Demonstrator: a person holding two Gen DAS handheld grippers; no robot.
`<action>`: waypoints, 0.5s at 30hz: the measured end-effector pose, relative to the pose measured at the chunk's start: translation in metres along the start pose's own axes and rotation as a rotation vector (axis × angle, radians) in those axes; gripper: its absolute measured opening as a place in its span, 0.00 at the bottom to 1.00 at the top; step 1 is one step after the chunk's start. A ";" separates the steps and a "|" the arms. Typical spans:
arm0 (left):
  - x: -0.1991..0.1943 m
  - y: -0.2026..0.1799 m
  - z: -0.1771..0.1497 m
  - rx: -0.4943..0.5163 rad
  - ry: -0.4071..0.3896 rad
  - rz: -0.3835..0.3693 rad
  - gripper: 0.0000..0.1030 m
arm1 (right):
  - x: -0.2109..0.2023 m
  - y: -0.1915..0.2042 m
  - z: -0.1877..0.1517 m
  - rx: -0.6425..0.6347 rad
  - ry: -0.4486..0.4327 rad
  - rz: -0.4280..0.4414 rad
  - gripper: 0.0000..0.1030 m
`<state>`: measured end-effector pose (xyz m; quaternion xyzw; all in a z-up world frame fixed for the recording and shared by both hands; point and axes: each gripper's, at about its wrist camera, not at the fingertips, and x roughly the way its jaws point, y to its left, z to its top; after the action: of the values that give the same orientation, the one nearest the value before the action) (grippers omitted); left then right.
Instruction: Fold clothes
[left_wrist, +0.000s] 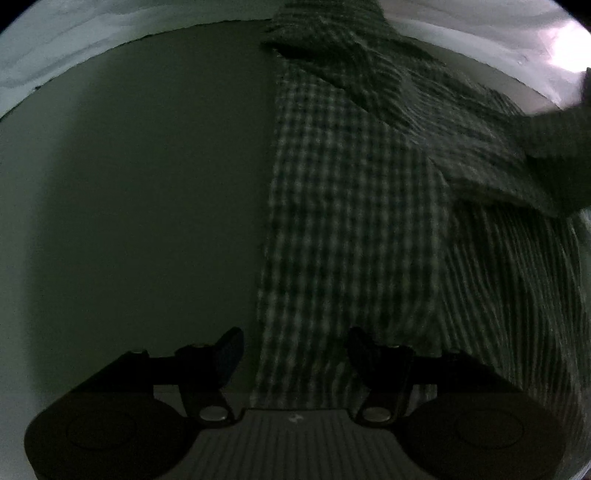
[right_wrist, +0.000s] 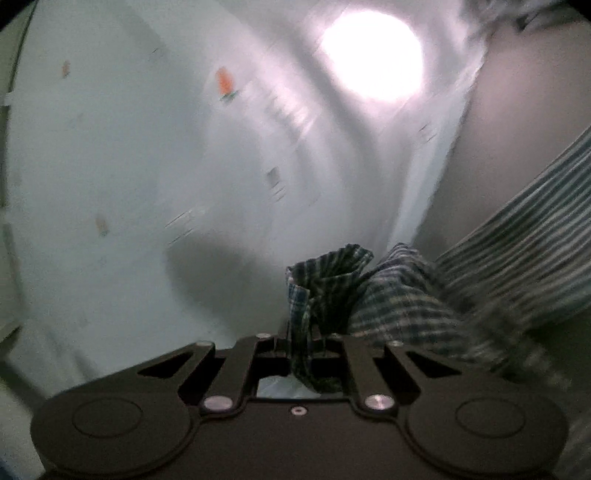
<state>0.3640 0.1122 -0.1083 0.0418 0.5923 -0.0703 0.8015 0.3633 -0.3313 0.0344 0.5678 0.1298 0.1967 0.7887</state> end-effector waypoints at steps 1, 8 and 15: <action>0.001 -0.002 -0.002 0.008 -0.002 -0.005 0.67 | 0.003 0.003 -0.004 0.001 0.027 0.023 0.07; 0.007 -0.008 -0.024 0.043 -0.051 -0.003 0.78 | 0.023 0.008 -0.048 0.032 0.223 0.038 0.07; -0.013 0.011 -0.055 -0.082 -0.028 -0.041 0.78 | 0.015 -0.013 -0.090 0.191 0.337 -0.039 0.07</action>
<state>0.3106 0.1321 -0.1124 -0.0042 0.5840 -0.0628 0.8093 0.3407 -0.2524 -0.0069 0.5964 0.2890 0.2604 0.7021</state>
